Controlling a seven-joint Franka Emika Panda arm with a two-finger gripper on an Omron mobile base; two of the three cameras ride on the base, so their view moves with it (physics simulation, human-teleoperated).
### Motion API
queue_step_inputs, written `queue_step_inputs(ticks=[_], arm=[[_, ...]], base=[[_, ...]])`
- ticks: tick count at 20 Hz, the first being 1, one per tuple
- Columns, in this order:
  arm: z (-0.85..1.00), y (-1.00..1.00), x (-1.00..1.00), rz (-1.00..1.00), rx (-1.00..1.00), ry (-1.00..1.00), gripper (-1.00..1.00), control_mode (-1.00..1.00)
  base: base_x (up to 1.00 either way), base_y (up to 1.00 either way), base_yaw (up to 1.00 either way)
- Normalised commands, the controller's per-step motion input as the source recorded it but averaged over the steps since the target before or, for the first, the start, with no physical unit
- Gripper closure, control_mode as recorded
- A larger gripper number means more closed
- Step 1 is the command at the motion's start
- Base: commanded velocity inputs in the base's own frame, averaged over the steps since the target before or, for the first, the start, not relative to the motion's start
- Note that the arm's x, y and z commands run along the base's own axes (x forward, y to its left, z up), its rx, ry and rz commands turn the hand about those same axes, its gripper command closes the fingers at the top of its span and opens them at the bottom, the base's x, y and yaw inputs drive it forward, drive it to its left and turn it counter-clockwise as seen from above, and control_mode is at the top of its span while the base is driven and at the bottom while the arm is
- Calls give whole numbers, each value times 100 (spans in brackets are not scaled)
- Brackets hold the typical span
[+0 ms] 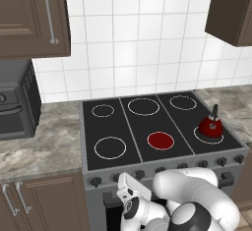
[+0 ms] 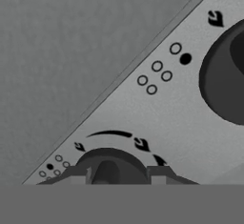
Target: Turn off the front center burner of the stove.
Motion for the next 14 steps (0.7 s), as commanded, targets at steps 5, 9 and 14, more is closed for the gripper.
queue_step_inputs(ticks=[5,9,14], arm=[[12,-27,21,0,32,-7,100,-100],[16,-24,14,0,36,-12,100,-100],[24,-26,3,0,40,-17,100,-100]], base=[[0,0,0],[0,0,0],[0,0,0]])
